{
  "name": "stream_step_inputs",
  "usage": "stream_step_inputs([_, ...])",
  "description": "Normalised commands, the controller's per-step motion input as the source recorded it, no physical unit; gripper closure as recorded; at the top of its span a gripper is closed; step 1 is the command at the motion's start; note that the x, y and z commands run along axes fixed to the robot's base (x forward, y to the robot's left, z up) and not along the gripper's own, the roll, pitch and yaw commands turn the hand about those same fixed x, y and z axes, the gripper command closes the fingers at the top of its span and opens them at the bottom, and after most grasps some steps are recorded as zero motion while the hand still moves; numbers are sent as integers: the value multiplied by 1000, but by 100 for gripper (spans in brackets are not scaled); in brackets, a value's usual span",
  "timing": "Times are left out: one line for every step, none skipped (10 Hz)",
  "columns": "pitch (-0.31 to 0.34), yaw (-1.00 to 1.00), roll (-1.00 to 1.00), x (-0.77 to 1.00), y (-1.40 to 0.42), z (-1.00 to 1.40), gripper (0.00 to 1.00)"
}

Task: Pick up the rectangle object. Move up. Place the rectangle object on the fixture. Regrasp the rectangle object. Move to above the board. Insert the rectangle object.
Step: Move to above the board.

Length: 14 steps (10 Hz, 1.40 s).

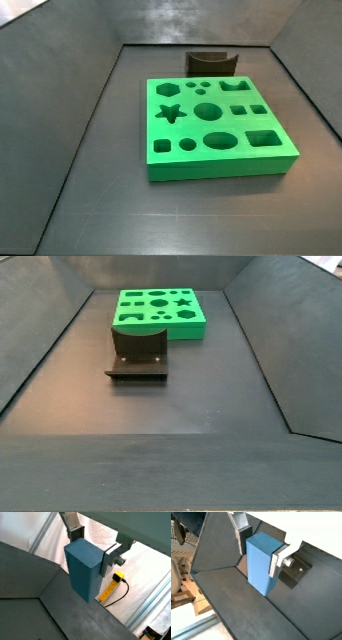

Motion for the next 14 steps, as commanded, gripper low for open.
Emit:
stream_step_inputs([-13, -97, -1000, -512, -1000, 91, 100])
stream_step_inputs([-22, -94, -1000, -510, -1000, 79, 100])
stream_step_inputs([-31, -93, -1000, -540, -1000, 92, 100])
stream_step_inputs([-36, -97, -1000, -562, -1000, 76, 100])
stream_step_inputs([-41, -103, -1000, -583, -1000, 88, 100])
stream_step_inputs([-41, -107, -1000, -606, -1000, 91, 100])
stream_step_inputs([-40, -108, -1000, -631, -1000, 89, 100])
stream_step_inputs([-40, -110, -1000, -659, -1000, 95, 100])
stream_step_inputs([-46, -110, -1000, -508, -679, 71, 100])
stream_step_inputs([-49, -106, -1000, -340, -367, 38, 100])
stream_step_inputs([-50, -100, -1000, -220, -180, 20, 100])
stream_step_inputs([-58, -97, -1000, -159, -93, 19, 100])
stream_step_inputs([-63, -51, -675, -112, -12, 6, 100])
stream_step_inputs([-65, -36, -534, -98, 6, 5, 100])
